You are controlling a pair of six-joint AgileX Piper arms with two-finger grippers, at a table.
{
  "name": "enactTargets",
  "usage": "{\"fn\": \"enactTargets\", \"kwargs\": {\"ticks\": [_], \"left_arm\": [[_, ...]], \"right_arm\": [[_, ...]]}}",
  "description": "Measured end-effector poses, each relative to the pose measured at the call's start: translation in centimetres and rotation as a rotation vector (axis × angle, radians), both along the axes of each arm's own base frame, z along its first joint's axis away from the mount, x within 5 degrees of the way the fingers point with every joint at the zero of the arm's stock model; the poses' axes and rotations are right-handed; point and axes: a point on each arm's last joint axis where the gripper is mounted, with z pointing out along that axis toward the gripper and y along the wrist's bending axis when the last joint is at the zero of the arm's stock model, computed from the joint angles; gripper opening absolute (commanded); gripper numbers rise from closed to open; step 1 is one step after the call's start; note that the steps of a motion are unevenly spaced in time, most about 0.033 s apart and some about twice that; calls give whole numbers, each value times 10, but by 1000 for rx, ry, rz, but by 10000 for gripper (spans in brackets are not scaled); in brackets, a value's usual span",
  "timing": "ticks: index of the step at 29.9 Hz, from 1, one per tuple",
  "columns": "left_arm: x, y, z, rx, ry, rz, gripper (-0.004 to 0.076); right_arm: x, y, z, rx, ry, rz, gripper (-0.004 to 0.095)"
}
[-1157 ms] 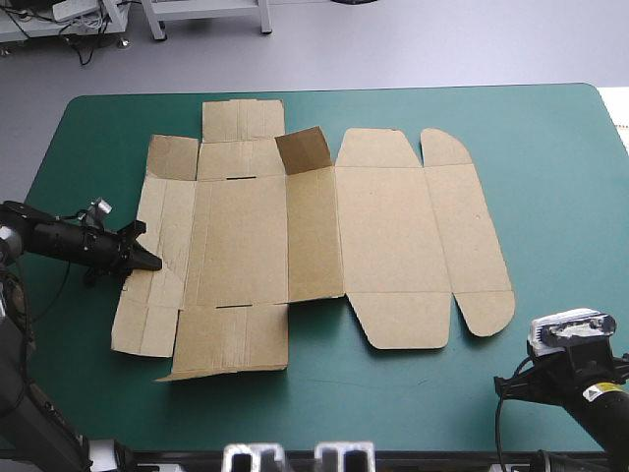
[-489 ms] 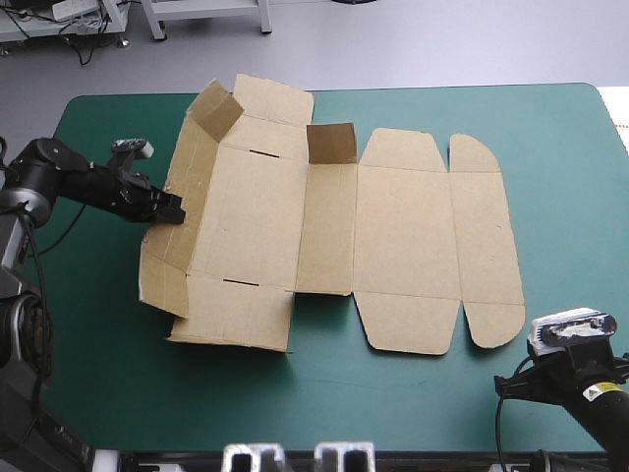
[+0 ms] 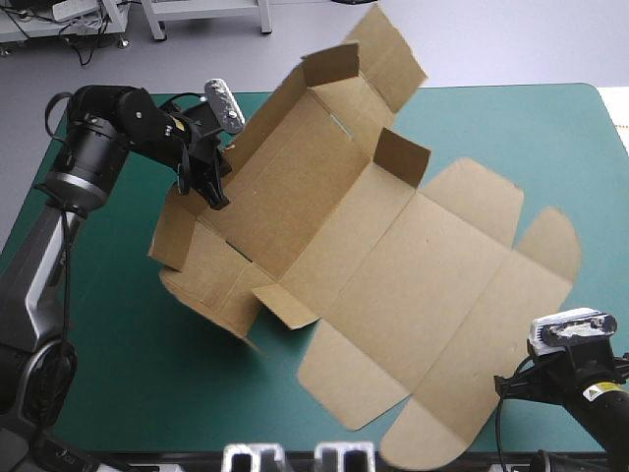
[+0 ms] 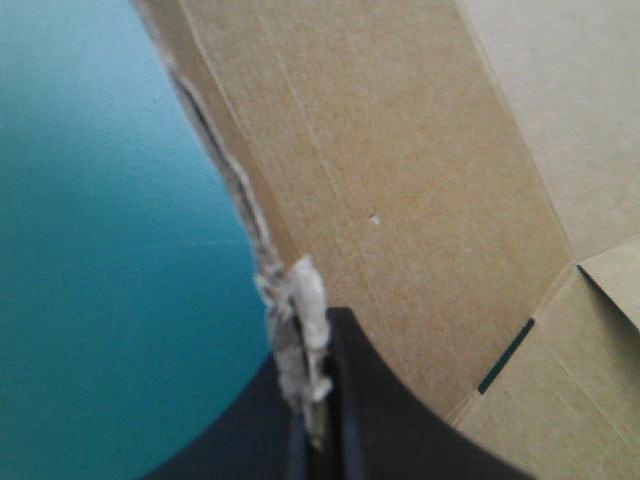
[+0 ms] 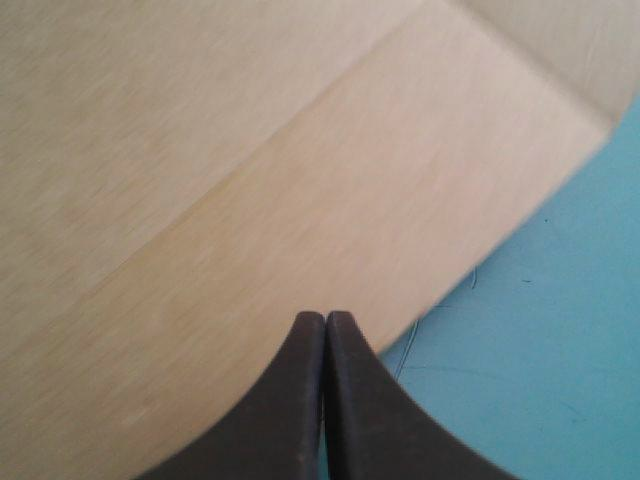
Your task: Fold the box
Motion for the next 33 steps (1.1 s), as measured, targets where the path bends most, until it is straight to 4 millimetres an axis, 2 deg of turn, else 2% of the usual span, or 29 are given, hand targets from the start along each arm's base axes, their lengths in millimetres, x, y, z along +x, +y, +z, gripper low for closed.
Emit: {"fn": "enactTargets", "kwargs": {"ticks": [4,12,19,23,28,30,33], "left_arm": [[-7,-25,3,139,-89,-99,-10],[-20,-75,12,304,-337,-360,-10],[-37,-116,21,337,-521,-476,-10],[-40,-124,25,321,-570,-467,-10],[-37,-123,28,295,-601,-393,-10],[-35,-123,27,289,-618,-362,-10],[-30,-120,19,317,-628,-315,-10]], "right_arm": [[0,0,0,2,-1,0,-25],[0,1,0,12,-3,2,-24],[0,2,1,27,-6,3,-22],[0,2,0,29,7,7,-22],[-2,3,-1,34,33,18,-22],[-4,4,3,33,38,27,-22],[-8,6,21,22,10,40,-22]]}}
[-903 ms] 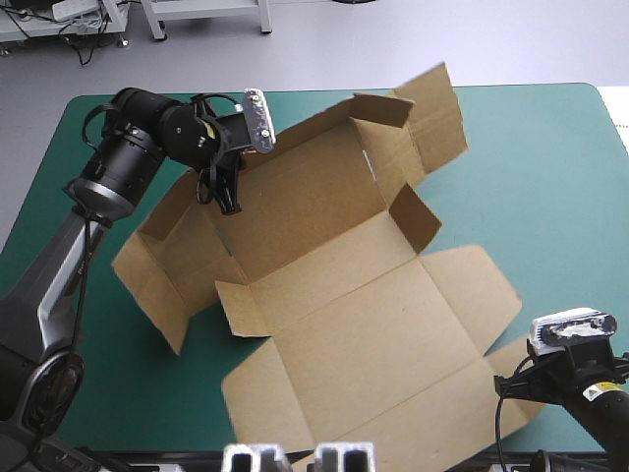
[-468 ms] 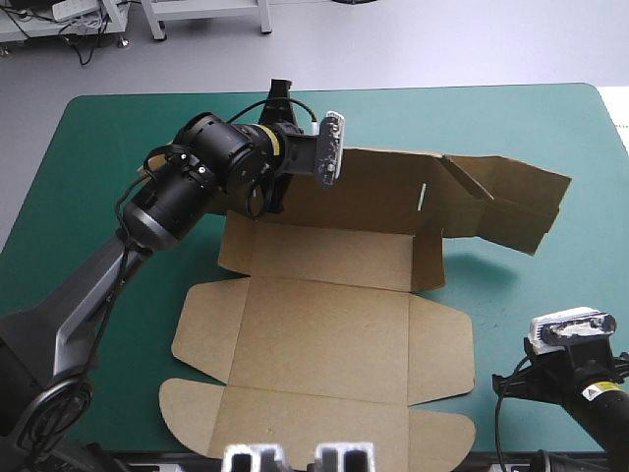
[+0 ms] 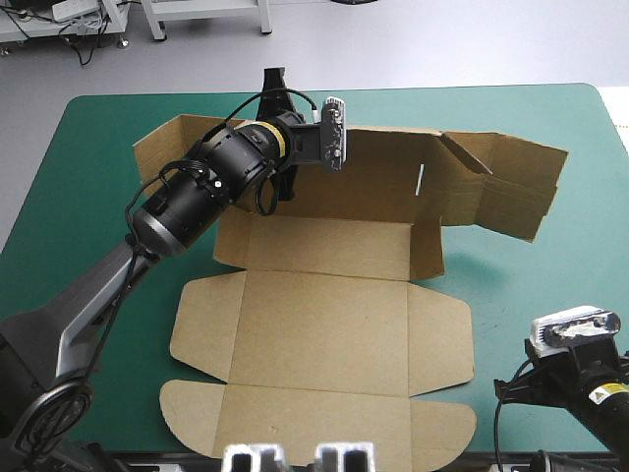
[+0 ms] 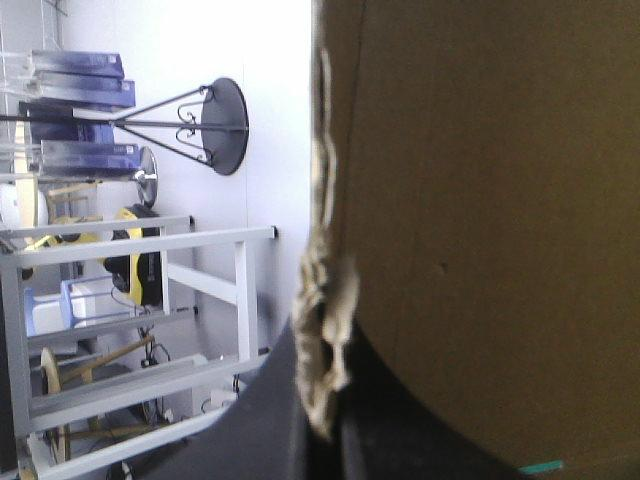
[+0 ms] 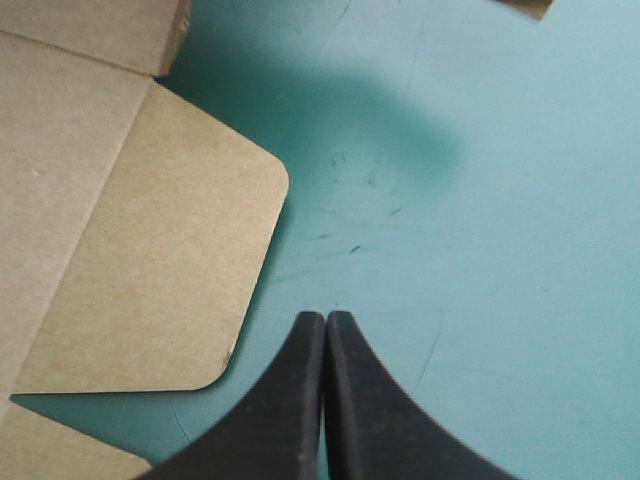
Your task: Fold the box
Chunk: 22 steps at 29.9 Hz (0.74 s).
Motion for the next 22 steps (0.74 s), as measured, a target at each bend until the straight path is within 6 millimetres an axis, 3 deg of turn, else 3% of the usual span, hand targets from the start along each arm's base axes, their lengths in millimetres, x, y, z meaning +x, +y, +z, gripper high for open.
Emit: {"fn": "enactTargets", "kwargs": {"ticks": [7,11,16,22], "left_arm": [[-7,8,-55,98,66,3,-10],[-21,17,-69,71,32,-20,-10],[-40,29,-84,42,-1,-58,-10],[-53,35,-101,40,-8,-102,-10]], "right_arm": [[-15,5,59,-16,-142,0,-22],[-16,6,80,4,-160,-4,-22],[-9,9,103,49,-187,19,-22],[16,10,136,138,-211,62,-23]]}}
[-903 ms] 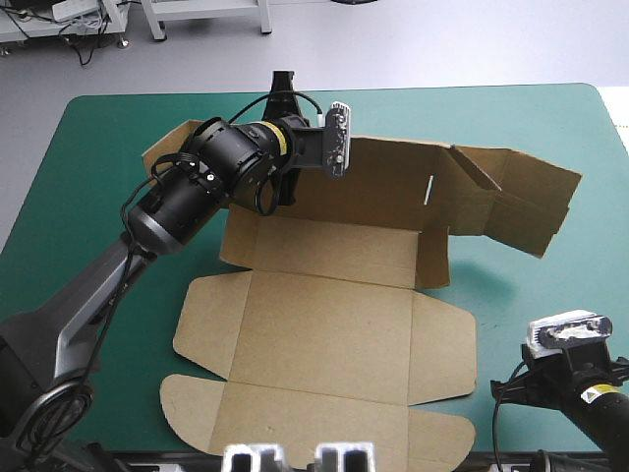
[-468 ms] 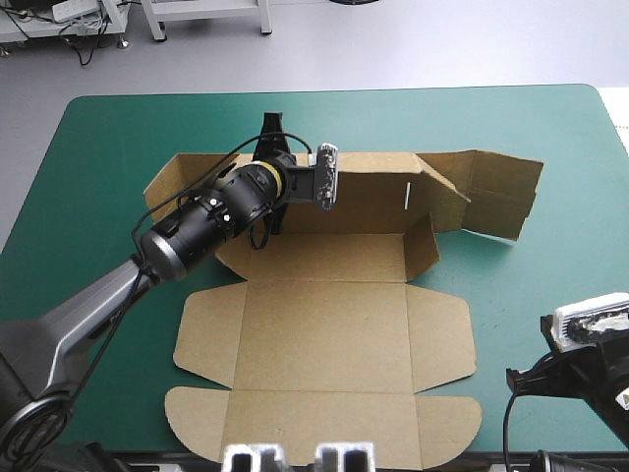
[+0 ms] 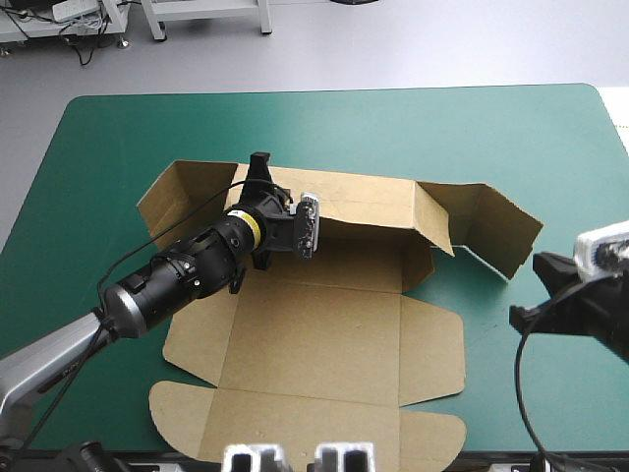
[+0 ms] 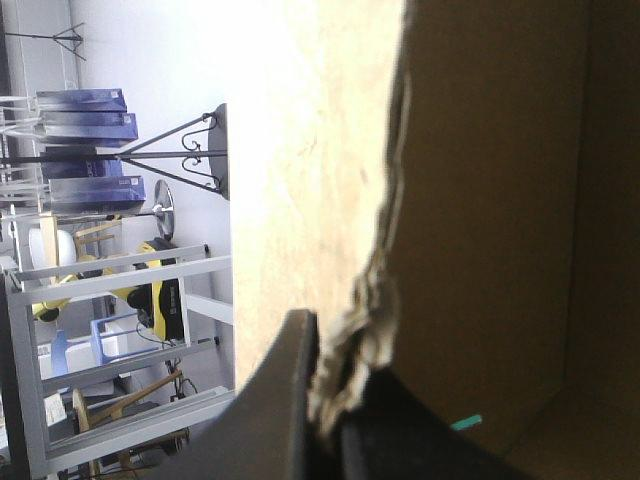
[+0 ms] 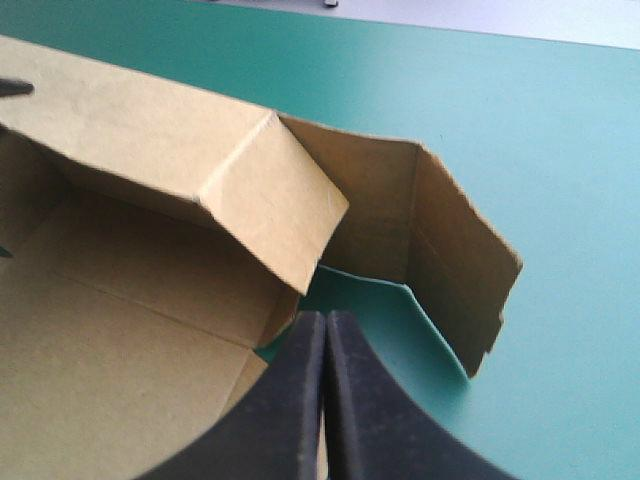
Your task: Fold the box
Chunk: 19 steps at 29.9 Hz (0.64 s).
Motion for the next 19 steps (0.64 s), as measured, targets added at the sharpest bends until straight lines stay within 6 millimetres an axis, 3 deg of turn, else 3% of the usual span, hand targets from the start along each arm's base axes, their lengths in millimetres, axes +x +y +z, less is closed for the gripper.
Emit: {"fn": "enactTargets", "kwargs": {"ticks": [5,10,14,19], "left_arm": [[-2,1,-4,4,-5,-17,-10],[-2,0,-4,-7,-4,-14,-10],[-2,0,-4,-12,-3,-14,-10],[-2,0,-5,-10,-5,-17,-10]], "right_arm": [[38,-4,30,64,0,37,-23],[99,-15,44,119,50,77,-22],[148,-26,47,143,85,95,-22],[207,-35,30,189,170,132,-22]]}}
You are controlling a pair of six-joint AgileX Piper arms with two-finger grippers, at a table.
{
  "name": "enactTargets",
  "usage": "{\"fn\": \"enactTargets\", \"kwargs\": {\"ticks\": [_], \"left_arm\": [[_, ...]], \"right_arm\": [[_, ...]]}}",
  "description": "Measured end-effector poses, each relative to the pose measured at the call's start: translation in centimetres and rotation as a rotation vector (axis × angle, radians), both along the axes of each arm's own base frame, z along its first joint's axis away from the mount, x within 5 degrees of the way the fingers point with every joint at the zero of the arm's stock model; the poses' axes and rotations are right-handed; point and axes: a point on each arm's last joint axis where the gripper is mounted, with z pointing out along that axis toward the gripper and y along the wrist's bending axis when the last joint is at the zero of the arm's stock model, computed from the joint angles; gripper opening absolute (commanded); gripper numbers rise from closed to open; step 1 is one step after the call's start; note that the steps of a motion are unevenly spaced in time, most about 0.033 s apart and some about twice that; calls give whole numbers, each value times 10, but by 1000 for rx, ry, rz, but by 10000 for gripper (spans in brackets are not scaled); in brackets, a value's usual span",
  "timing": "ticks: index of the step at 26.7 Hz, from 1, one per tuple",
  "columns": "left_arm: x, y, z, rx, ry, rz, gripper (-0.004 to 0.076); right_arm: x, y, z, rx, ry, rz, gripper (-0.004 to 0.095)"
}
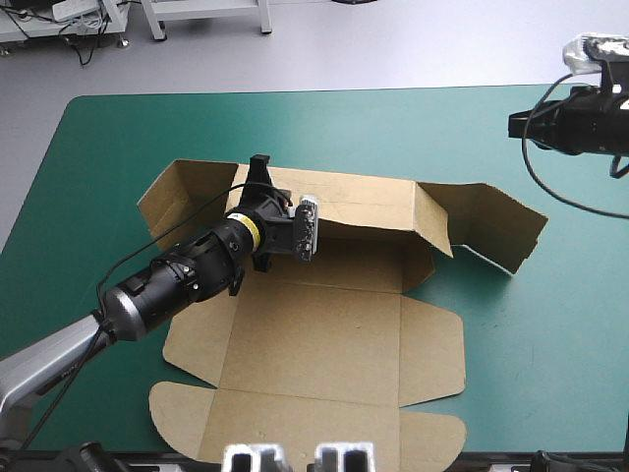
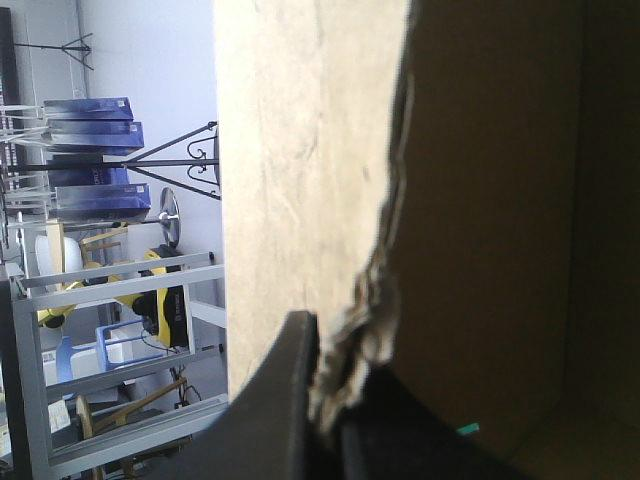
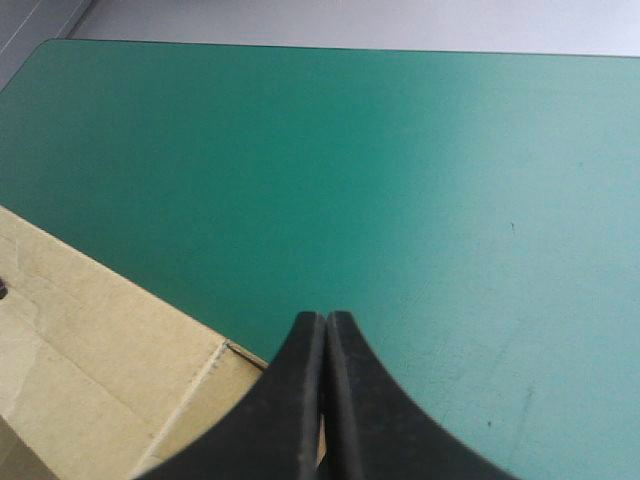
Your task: Fold the box
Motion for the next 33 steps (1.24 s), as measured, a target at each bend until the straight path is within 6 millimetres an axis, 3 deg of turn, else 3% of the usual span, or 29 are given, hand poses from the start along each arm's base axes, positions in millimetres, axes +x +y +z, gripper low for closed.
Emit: {"fn": "enactTargets", "kwargs": {"ticks": [7,13,25,30,33], "left_arm": [[0,0,-1,-5,-2,-5,-10],[0,0,-1,-5,-2,-5,-10],[0,-1,0,-64,23,30,-10],[0,-1,0,-116,43,57,-10],[0,-1,0,-144,53,71,-10]], "right_arm": [[60,18,-52,-7,153,93,-22],[87,25,-92,-36,277,131,-23],[86,20,-104,-126,352,148,-23],[77,21,-130,-133,423,180,-23],[67,22,-134,-144,435,199,-24]]}}
